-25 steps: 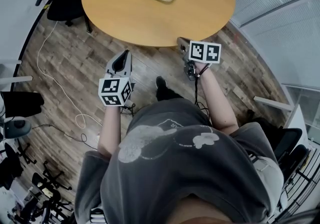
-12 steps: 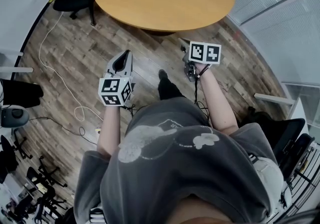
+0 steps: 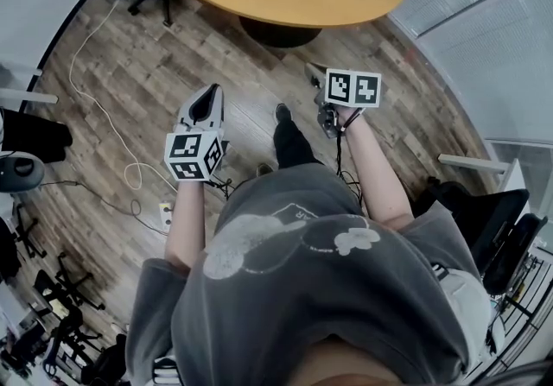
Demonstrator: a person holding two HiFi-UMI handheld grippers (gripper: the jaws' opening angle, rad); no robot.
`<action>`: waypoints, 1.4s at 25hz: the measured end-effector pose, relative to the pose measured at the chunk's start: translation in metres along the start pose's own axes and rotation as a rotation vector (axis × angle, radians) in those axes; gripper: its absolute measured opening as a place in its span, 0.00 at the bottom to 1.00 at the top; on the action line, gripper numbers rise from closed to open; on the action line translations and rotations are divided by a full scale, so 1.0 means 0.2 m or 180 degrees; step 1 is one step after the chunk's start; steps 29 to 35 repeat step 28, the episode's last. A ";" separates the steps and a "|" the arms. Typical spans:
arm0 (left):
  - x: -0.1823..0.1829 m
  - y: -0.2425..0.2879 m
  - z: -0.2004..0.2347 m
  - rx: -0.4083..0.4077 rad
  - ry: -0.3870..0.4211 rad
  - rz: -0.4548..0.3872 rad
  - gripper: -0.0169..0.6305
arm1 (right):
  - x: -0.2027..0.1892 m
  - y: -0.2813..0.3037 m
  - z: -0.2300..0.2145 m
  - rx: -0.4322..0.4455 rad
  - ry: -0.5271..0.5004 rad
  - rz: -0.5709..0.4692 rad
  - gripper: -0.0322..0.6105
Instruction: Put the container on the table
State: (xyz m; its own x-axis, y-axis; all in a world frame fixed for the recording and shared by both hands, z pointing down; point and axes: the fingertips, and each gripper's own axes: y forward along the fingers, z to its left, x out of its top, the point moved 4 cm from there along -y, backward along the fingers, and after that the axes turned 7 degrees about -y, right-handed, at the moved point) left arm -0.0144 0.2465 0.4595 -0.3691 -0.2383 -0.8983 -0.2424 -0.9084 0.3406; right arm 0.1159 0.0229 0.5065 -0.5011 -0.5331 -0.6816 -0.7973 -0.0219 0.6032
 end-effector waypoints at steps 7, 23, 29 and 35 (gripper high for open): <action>-0.09 -0.23 -0.01 0.0004 -0.0036 -0.0036 0.04 | -0.17 -0.08 0.15 -0.0080 -0.0065 -0.0004 0.05; -0.20 -0.42 -0.13 -0.0069 -0.0097 -0.0115 0.04 | -0.35 -0.23 0.31 -0.0062 -0.0254 0.0034 0.05; -0.19 -0.45 -0.14 -0.0056 -0.0103 -0.0155 0.04 | -0.36 -0.25 0.35 -0.0051 -0.0324 0.0037 0.05; -0.19 -0.45 -0.14 -0.0056 -0.0103 -0.0155 0.04 | -0.36 -0.25 0.35 -0.0051 -0.0324 0.0037 0.05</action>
